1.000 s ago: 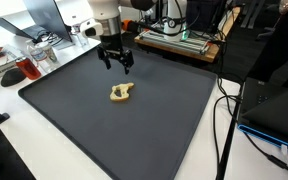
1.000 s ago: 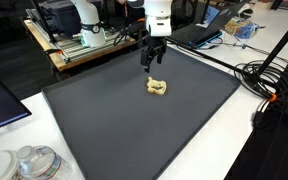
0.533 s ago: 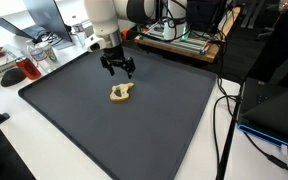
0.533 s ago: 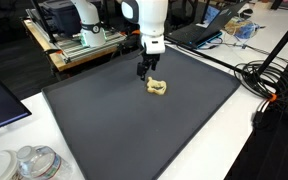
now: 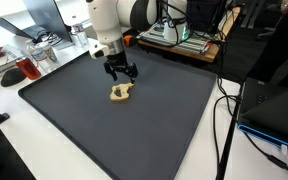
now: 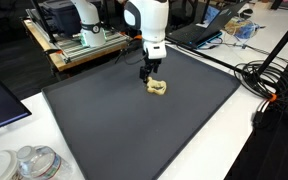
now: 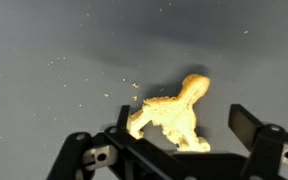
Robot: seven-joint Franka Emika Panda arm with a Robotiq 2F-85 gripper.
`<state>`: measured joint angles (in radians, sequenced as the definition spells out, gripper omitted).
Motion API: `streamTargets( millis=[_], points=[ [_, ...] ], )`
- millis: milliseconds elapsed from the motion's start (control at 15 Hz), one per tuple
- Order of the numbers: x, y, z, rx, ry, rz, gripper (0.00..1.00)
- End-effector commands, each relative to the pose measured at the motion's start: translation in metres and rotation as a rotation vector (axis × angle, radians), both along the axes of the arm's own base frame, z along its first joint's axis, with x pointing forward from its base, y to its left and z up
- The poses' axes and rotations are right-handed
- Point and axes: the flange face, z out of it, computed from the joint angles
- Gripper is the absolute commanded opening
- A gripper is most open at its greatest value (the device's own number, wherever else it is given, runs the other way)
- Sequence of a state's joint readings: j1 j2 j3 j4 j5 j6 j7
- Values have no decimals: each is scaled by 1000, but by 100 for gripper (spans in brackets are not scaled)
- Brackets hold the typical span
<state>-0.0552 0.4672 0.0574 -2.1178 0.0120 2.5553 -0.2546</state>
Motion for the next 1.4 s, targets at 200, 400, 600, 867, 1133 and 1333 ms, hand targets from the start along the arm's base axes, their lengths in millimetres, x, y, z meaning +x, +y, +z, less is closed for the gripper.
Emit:
streamTargets(
  millis=[200, 400, 600, 867, 1133, 1333],
  points=[
    [5, 8, -6, 1, -3, -7, 100],
    [5, 10, -14, -9, 4, -18, 100],
    [7, 12, -23, -20, -11, -34, 100],
    [11, 12, -32, -41, -30, -55, 100],
    [14, 12, -38, -69, -22, -74, 100],
    [18, 13, -40, -89, -27, -79, 100]
  ],
)
